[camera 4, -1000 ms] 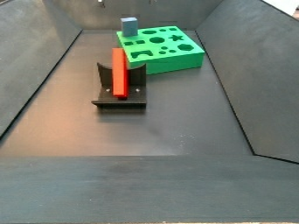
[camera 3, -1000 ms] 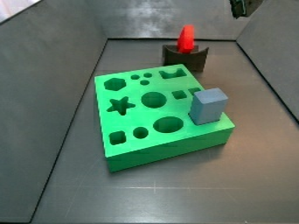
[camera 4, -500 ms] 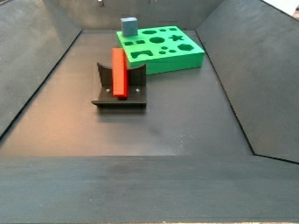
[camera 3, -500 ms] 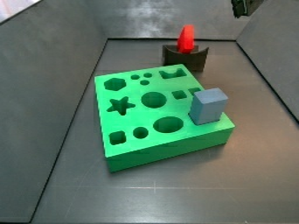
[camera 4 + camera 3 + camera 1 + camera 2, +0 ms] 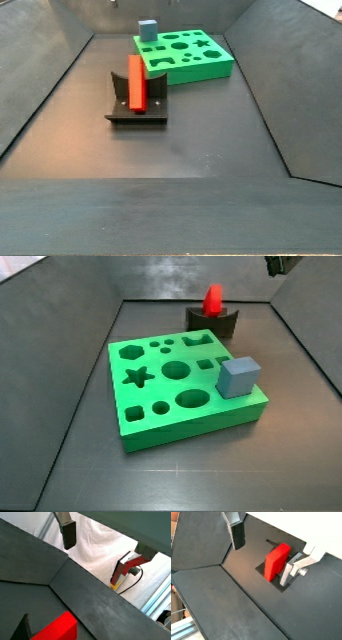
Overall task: Pick up the double-square object. Move up. Place the double-square object on the fixture. Regrasp the double-square object. Move to above the board. Insert the double-square object.
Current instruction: Regrasp the double-square object.
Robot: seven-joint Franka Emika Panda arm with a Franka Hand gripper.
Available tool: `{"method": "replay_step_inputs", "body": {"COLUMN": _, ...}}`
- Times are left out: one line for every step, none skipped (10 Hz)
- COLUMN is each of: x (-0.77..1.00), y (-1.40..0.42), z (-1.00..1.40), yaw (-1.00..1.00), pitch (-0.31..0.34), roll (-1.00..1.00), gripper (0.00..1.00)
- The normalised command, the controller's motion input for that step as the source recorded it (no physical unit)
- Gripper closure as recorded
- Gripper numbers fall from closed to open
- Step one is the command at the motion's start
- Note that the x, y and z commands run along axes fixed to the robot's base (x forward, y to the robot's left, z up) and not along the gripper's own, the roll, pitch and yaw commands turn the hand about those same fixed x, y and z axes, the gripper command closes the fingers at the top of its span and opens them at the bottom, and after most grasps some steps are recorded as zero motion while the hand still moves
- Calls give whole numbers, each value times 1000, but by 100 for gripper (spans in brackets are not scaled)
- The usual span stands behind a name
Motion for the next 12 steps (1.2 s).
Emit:
{"method": "replay_step_inputs", "body": {"x": 347, "y": -51, "z": -35, "yaw": 104, "pitch": 62, "roll": 144, "gripper": 0}}
{"method": "replay_step_inputs", "body": {"x": 334, "y": -49, "z": -34, "yaw": 104, "pitch": 70, "roll": 141, "gripper": 0}}
{"method": "replay_step_inputs", "body": {"x": 329, "y": -48, "z": -34, "yaw": 103, "pitch": 72, "roll": 141, "gripper": 0}}
{"method": "replay_step_inputs", "body": {"x": 328, "y": -48, "z": -34, "yaw": 103, "pitch": 73, "roll": 141, "gripper": 0}}
{"method": "replay_step_inputs", "body": {"x": 325, "y": -47, "z": -33, "yaw": 104, "pitch": 75, "roll": 140, "gripper": 0}}
{"method": "replay_step_inputs", "body": {"x": 324, "y": -47, "z": -33, "yaw": 105, "pitch": 77, "roll": 139, "gripper": 0}}
{"method": "replay_step_inputs", "body": {"x": 324, "y": -47, "z": -32, "yaw": 105, "pitch": 77, "roll": 138, "gripper": 0}}
{"method": "replay_step_inputs", "body": {"x": 324, "y": -46, "z": -32, "yaw": 105, "pitch": 77, "roll": 138, "gripper": 0}}
{"method": "replay_step_inputs", "body": {"x": 323, "y": -46, "z": -32, "yaw": 106, "pitch": 78, "roll": 138, "gripper": 0}}
{"method": "replay_step_inputs", "body": {"x": 323, "y": -46, "z": -32, "yaw": 106, "pitch": 78, "roll": 138, "gripper": 0}}
{"method": "replay_step_inputs", "body": {"x": 323, "y": -46, "z": -32, "yaw": 106, "pitch": 78, "roll": 138, "gripper": 0}}
{"method": "replay_step_inputs", "body": {"x": 323, "y": -46, "z": -32, "yaw": 106, "pitch": 78, "roll": 138, "gripper": 0}}
